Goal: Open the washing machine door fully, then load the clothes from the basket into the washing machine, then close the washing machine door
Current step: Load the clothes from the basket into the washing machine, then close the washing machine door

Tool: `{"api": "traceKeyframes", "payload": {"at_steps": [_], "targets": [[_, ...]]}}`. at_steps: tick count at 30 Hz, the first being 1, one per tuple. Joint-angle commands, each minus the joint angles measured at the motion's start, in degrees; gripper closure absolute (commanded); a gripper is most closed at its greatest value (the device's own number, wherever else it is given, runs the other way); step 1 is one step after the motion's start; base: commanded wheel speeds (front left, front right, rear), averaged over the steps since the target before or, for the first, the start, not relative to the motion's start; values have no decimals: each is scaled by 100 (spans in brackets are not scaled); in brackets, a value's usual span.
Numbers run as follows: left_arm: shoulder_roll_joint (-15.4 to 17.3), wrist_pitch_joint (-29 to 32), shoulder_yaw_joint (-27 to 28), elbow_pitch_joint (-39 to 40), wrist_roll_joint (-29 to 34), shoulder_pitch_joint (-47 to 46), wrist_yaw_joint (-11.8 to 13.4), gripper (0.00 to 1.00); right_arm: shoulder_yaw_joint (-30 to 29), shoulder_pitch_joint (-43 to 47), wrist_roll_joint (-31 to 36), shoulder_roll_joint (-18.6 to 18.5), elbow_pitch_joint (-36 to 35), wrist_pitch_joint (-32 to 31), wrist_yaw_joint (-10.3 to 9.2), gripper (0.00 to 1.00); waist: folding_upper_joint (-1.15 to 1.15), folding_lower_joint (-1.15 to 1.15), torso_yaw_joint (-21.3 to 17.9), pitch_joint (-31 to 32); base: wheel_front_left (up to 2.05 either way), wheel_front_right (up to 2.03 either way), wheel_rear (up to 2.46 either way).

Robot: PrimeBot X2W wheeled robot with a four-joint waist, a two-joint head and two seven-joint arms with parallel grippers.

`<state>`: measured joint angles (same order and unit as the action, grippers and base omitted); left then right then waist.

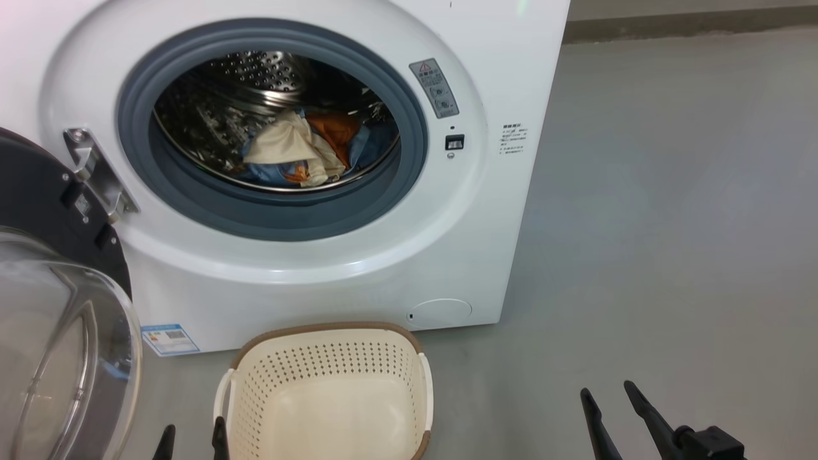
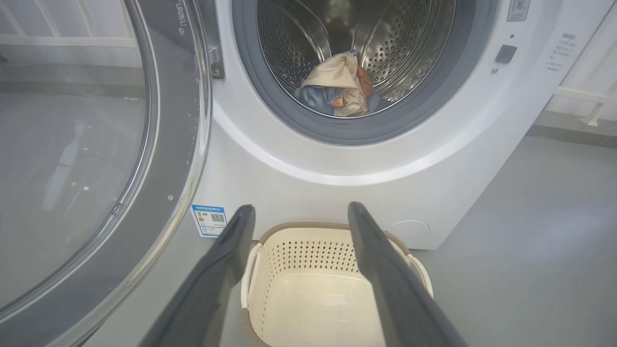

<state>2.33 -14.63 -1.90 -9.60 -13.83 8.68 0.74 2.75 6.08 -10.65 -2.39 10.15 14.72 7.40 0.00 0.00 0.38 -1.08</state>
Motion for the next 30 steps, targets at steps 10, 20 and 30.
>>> {"api": "traceKeyframes", "payload": {"at_steps": [10, 20, 30], "targets": [[55, -37, 226, 268, 28, 89, -22, 0, -42, 65, 24, -49, -210, 28, 9, 0, 0, 0, 9, 131, 0, 0, 0], [55, -37, 317, 363, 13, 183, -8, 0, -25, 64, 30, -49, -211, 28, 9, 0, 0, 0, -56, 189, 0, 0, 0], [55, -37, 308, 376, -23, 187, 9, 0, 1, 35, 51, -49, -202, 28, 9, 0, 0, 0, -113, 202, 0, 0, 0]]}}
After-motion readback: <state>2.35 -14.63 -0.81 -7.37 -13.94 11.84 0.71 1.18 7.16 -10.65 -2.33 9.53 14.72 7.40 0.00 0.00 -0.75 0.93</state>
